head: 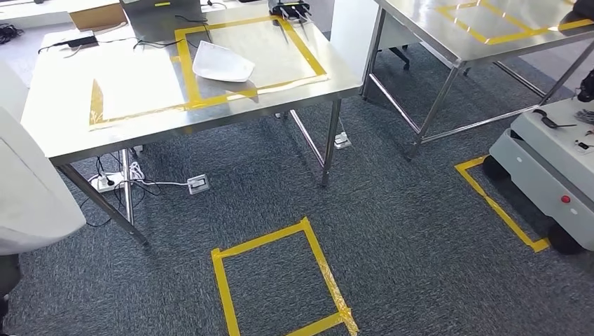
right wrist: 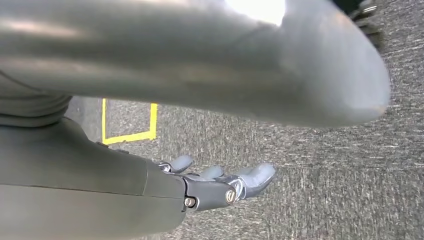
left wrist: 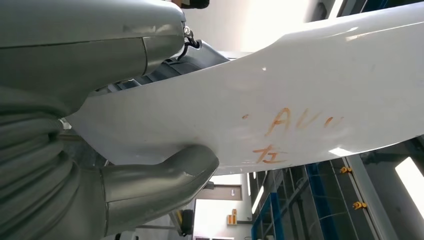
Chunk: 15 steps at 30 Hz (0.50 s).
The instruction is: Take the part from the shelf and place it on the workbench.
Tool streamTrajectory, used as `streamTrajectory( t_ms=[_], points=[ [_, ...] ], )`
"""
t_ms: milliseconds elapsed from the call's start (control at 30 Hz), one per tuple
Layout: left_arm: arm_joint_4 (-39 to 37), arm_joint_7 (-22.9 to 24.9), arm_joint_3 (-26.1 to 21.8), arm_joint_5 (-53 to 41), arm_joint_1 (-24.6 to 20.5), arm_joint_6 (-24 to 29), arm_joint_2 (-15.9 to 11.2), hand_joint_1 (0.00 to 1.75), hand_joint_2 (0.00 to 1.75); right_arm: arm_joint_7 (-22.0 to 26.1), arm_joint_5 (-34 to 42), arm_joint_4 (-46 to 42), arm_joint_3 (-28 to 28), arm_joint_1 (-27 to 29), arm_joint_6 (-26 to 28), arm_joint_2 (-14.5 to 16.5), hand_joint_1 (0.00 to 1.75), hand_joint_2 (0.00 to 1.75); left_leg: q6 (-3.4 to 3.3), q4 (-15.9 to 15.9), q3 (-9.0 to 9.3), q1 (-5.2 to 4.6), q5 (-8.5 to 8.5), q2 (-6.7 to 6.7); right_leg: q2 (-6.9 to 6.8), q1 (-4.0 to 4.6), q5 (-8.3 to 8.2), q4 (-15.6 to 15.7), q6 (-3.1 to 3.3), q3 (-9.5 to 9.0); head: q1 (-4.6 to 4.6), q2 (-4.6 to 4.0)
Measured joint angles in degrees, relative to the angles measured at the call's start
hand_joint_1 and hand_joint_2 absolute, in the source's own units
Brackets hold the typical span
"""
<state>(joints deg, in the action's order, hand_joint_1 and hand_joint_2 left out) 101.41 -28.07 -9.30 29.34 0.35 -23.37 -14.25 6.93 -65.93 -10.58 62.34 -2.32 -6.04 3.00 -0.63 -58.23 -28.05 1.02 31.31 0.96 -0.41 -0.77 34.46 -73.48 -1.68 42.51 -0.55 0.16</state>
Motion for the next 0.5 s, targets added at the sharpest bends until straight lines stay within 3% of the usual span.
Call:
streamTrajectory(
  t_ms=[33,100,167,233,267,333,367,400,433,500],
  points=[
    [0.0,0.0,0.0,-0.1,0.0,0.0,0.2,1.75,1.75,0.0,0.0,0.0,0.0,0.2,0.0,0.0,0.0,0.0,0.15,0.0,0.88,0.05,0.73,0.15,0.0,-0.03,-1.49,2.6,0.06,0.09,0.01,0.0],
    [0.0,0.2,0.1,-0.3,-0.1,0.0,0.6,1.75,1.75,-0.1,0.0,0.0,0.1,0.5,0.0,0.0,0.0,0.0,0.65,-0.1,2.48,0.07,2.45,0.37,0.02,0.03,-7.87,9.6,0.41,-0.76,0.01,0.0],
    [0.0,0.2,0.1,-0.5,-0.2,0.0,0.8,1.75,1.75,-0.2,0.0,0.0,0.2,0.6,0.0,0.0,0.0,0.0,1.42,0.2,4.2,-0.05,4.07,0.56,0.04,0.32,-11.93,13.2,1.04,-1.83,-0.09,0.01],
    [0.2,0.3,0.2,-0.6,-0.6,0.0,0.8,1.75,1.75,-0.2,0.1,0.0,0.3,0.3,0.0,0.0,0.0,0.0,2.27,-0.5,5.5,-0.1,3.87,0.69,0.07,0.44,-11.07,13.4,1.88,-3.34,-0.18,0.01],
    [0.3,0.3,0.3,-0.6,-0.9,0.0,0.8,1.75,1.75,-0.2,0.1,0.0,0.3,0.1,0.0,0.0,0.0,0.0,2.6,-2.5,5.01,-0.08,2.7,0.52,0.1,0.37,-10.51,13.6,2.37,-4.37,-0.23,0.01],
    [0.3,0.3,0.4,-0.6,-1.2,0.0,0.9,1.75,1.75,-0.2,0.2,0.0,0.3,-0.1,0.1,0.0,0.0,0.0,2.99,-9.6,0.62,-0.04,0.35,-0.02,0.16,0.19,-9.2,14.0,3.2,-6.64,-0.44,0.01],
    [0.2,0.3,0.4,-0.6,-1.2,0.0,0.9,1.75,1.75,-0.3,0.3,0.0,0.3,-0.1,0.2,0.0,0.0,0.0,3.05,-13.3,-2.41,-0.03,0.36,-0.33,0.16,0.17,-8.35,14.3,3.49,-7.81,-0.56,0.01],
    [0.1,0.3,0.5,-0.6,-1.2,0.0,1.0,1.75,1.75,-0.3,0.4,0.0,0.3,-0.1,0.2,0.0,0.0,0.0,3.1,-15.8,-5.3,-0.04,1.86,-0.45,0.21,0.18,-7.41,14.5,3.64,-9.03,-0.63,0.0],
    [0.0,0.3,0.6,-0.6,-1.1,0.0,1.0,1.75,1.75,-0.3,0.6,0.0,0.4,-0.1,0.2,0.0,0.0,0.0,3.1,-17.0,-7.9,-0.06,4.53,-0.48,0.28,0.19,-6.42,14.7,3.74,-10.39,-0.63,0.0],
    [-0.3,0.3,0.7,-0.7,-1.1,0.0,1.2,1.75,1.75,-0.4,0.8,0.0,0.5,0.1,0.2,0.0,0.0,0.0,3.03,-16.0,-11.6,-0.07,9.46,-0.55,0.49,0.21,-4.22,15.0,3.76,-13.4,-0.64,0.0]
  ],
)
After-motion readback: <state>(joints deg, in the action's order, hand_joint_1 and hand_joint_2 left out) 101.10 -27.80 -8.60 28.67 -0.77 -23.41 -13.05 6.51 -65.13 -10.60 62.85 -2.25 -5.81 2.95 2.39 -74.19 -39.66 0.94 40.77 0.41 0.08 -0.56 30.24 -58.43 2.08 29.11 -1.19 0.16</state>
